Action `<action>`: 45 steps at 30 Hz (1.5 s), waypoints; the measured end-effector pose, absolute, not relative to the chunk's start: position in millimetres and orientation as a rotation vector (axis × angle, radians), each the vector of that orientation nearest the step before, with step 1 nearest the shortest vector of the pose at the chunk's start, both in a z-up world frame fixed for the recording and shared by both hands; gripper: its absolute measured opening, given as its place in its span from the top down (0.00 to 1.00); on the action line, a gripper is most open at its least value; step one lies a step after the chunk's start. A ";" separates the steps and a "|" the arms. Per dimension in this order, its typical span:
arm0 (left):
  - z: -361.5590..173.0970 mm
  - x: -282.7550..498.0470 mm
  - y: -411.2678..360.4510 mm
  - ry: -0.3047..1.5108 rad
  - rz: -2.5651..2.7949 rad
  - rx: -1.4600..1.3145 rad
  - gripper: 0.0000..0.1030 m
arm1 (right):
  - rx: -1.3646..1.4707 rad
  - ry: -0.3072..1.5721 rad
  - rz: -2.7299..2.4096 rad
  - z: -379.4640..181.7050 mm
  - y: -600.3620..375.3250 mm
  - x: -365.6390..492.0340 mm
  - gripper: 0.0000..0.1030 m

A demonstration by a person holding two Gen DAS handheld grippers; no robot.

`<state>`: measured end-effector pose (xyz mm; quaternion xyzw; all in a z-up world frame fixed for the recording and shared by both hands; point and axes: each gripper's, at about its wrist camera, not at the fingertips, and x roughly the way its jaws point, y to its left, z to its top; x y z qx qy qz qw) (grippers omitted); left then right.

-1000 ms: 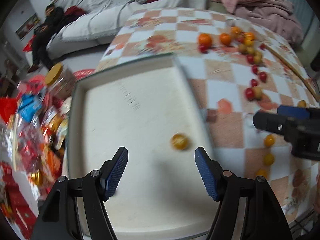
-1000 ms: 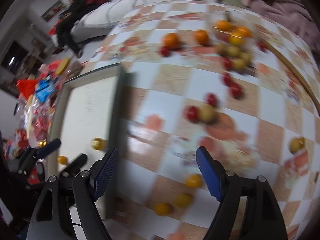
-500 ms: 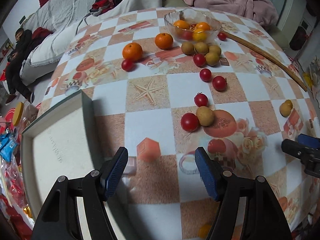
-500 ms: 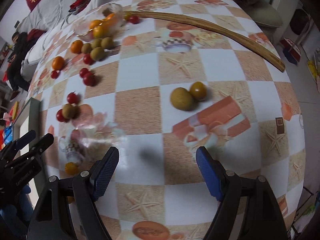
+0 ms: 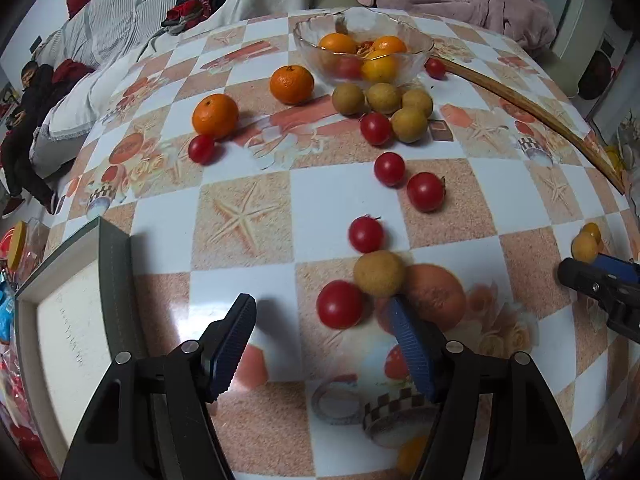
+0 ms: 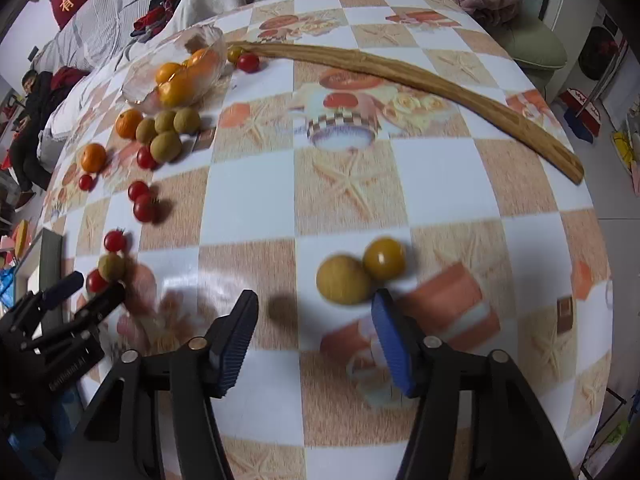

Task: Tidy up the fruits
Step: 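Move both open tools back over the fruits on the table, then grasp a red cherry tomato with the left tool while the right tool grasps a brown longan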

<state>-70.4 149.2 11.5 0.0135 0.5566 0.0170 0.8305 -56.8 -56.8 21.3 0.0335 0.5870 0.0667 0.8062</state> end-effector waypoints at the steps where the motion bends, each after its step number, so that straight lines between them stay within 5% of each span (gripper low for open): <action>1: 11.5 -69.1 148.7 1.179 0.037 0.024 0.31 | 0.070 1.254 0.142 21.8 -56.8 -54.5 0.42; 3: 11.2 -66.3 148.3 1.179 0.040 0.011 0.31 | 0.064 1.248 0.147 23.5 -54.1 -53.1 0.43; 5: 11.3 -65.5 147.7 1.178 0.039 -0.001 0.39 | 0.047 1.249 0.166 23.0 -49.6 -52.9 0.68; 6: 12.0 -65.6 147.1 1.177 0.029 -0.010 0.43 | 0.045 1.249 0.180 22.9 -49.3 -53.9 0.71; 10: 14.5 -66.4 140.8 1.179 0.007 -0.002 0.72 | 0.081 1.250 0.227 22.8 -50.1 -53.5 0.71; 12: 15.5 -67.2 140.4 1.186 0.001 -0.016 0.78 | 0.106 1.247 0.242 25.9 -54.2 -57.2 0.71; 45: 66.4 -146.6 241.8 1.120 0.131 -0.220 0.78 | 0.031 1.253 0.465 64.0 38.5 -95.7 0.71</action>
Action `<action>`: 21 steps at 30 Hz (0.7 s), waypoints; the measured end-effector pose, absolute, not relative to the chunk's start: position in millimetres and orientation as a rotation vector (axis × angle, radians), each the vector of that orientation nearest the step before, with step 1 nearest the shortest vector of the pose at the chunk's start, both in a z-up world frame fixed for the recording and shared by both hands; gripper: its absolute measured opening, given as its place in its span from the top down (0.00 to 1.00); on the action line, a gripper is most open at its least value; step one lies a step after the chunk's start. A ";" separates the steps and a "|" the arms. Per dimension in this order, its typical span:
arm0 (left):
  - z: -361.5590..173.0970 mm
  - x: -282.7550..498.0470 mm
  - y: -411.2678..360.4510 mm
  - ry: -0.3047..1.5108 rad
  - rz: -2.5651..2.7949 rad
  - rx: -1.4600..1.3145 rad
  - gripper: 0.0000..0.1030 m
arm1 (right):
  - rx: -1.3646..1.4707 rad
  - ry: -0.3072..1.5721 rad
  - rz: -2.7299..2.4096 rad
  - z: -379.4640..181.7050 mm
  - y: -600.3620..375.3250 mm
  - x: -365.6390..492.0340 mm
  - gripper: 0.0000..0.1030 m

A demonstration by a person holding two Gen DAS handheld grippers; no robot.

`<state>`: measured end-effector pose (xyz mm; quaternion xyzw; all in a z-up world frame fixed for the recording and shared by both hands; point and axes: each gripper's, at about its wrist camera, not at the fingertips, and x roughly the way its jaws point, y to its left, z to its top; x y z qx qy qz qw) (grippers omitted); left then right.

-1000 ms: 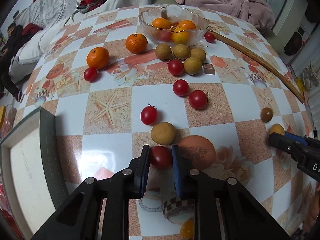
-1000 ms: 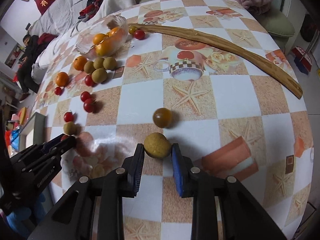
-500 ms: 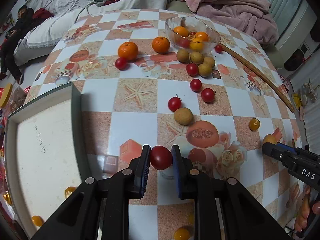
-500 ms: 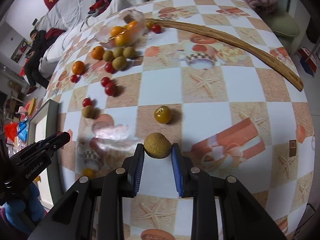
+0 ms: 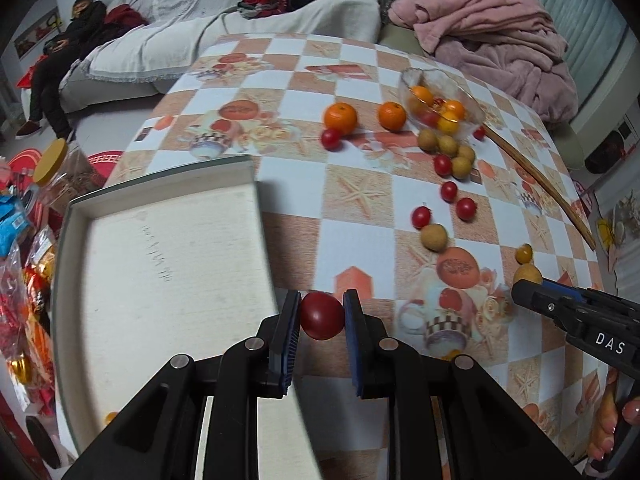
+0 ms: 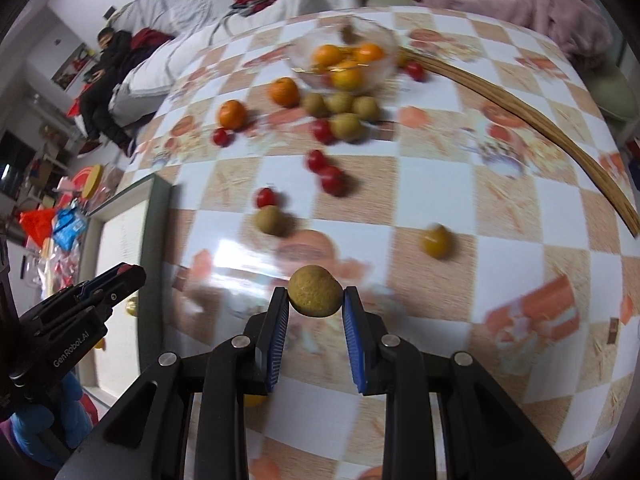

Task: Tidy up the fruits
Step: 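Grasp a red cherry tomato with the left tool while the right tool grasps a brown longan, then carry both fruits over the white tray and open both tools to release them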

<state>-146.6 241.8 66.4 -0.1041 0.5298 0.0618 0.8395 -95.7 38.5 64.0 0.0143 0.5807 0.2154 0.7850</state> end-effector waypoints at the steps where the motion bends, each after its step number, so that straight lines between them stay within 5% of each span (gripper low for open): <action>1: 67.2 -149.3 248.2 1.118 0.144 -0.223 0.78 | 0.024 1.252 0.479 65.0 45.9 -95.9 0.71; 21: 34.9 -194.2 369.1 1.162 0.420 -0.267 0.78 | -0.122 1.283 0.796 59.5 230.8 -106.9 0.71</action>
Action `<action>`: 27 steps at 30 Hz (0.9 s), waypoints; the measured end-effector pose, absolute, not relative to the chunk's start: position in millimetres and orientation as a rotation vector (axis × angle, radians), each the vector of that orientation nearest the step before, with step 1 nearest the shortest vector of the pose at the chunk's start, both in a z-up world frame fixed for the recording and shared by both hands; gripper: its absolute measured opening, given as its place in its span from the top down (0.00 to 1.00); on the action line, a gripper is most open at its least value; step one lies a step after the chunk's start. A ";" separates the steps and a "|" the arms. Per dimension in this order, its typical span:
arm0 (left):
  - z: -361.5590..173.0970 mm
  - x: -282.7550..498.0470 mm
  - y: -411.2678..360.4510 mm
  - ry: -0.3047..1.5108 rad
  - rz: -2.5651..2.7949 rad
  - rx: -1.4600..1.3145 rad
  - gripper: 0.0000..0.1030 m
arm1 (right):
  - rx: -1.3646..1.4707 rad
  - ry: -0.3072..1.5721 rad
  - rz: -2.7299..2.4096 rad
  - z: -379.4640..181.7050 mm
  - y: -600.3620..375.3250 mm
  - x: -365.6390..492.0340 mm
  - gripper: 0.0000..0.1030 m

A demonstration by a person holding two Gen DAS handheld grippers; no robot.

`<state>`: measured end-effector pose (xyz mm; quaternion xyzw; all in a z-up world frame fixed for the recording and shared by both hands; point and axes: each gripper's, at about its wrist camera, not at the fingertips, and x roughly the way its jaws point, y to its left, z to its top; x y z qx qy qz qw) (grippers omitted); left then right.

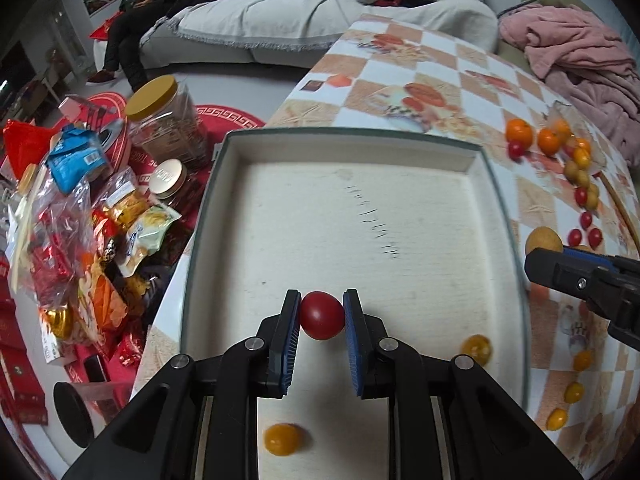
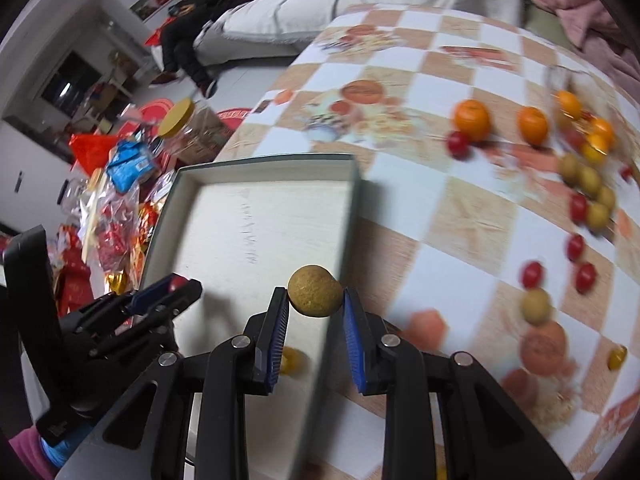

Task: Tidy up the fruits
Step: 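Carry both fruits over the white tray and open both tools to release them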

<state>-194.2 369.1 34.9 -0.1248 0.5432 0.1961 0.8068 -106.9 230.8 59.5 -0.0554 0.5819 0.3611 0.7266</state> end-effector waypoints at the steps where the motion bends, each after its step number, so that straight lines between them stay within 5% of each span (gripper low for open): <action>1: 31.7 -195.2 373.0 1.167 0.426 -0.270 0.78 | -0.130 1.286 0.804 57.8 236.2 -106.6 0.71; 21: 17.6 -191.8 377.6 1.184 0.430 -0.203 0.77 | -0.273 1.327 0.811 21.6 295.0 -99.7 0.70; 24: 17.9 -192.2 377.3 1.185 0.431 -0.200 0.77 | -0.266 1.335 0.827 21.7 295.6 -98.2 0.63; 27: 17.9 -192.2 377.1 1.186 0.429 -0.197 0.77 | -0.255 1.338 0.833 23.7 295.9 -98.2 0.45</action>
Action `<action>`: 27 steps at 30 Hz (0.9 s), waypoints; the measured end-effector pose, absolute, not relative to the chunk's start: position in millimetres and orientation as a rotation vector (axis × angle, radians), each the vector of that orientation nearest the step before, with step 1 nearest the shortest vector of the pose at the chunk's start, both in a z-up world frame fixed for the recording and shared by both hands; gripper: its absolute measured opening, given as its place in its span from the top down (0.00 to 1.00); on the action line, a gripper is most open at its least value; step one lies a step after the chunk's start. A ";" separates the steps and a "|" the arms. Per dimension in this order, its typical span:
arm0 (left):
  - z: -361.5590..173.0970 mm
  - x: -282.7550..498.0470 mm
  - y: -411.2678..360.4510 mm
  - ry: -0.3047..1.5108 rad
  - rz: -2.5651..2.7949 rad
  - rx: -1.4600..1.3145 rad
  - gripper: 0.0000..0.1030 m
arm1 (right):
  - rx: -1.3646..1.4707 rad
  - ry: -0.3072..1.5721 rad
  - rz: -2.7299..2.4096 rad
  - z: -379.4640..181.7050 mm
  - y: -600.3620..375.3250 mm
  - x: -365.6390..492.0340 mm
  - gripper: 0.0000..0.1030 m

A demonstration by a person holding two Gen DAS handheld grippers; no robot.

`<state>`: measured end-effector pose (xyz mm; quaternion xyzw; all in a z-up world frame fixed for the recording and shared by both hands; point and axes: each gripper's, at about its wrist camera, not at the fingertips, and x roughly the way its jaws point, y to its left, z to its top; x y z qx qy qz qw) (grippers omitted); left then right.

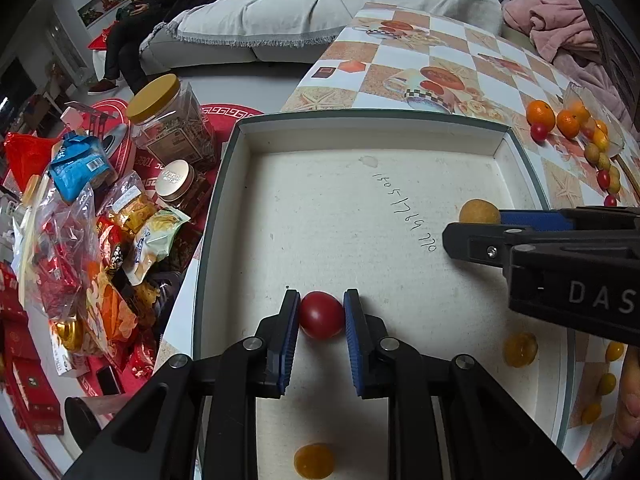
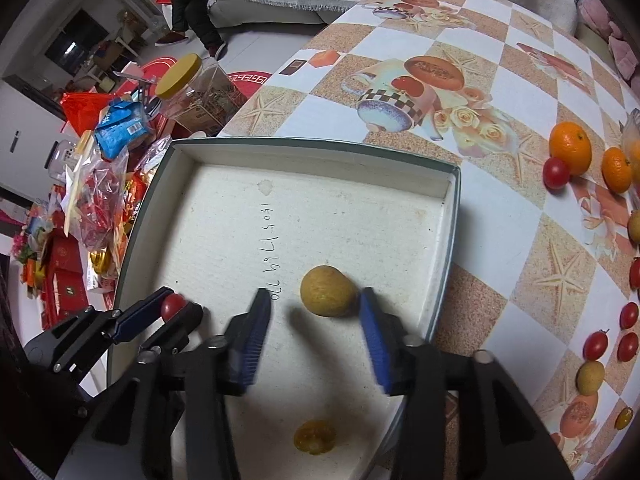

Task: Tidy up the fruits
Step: 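Carry both fruits over the white tray and open both tools to release them, then grasp a brown longan with the left tool while the right tool grasps a yellow cherry tomato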

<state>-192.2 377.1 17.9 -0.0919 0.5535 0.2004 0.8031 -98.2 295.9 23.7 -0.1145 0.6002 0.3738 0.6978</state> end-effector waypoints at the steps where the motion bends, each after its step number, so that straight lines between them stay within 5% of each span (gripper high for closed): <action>1: 17.9 -192.3 376.6 1.188 0.427 -0.194 0.77 | -0.243 1.334 0.840 25.9 295.9 -98.5 0.39; 6: 18.2 -195.1 373.8 1.193 0.419 -0.181 0.77 | -0.180 1.289 0.856 45.5 285.7 -98.4 0.25; 8: 19.3 -196.0 372.2 1.193 0.410 -0.180 0.48 | -0.149 1.268 0.844 55.0 275.5 -97.2 0.23; 9: 23.5 -198.6 370.8 1.163 0.421 -0.170 0.21 | -0.139 1.263 0.837 58.1 270.7 -96.9 0.23; 27: 58.6 -153.1 281.7 1.135 0.227 -0.064 0.19 | -0.042 1.284 0.476 57.4 90.5 -90.8 0.23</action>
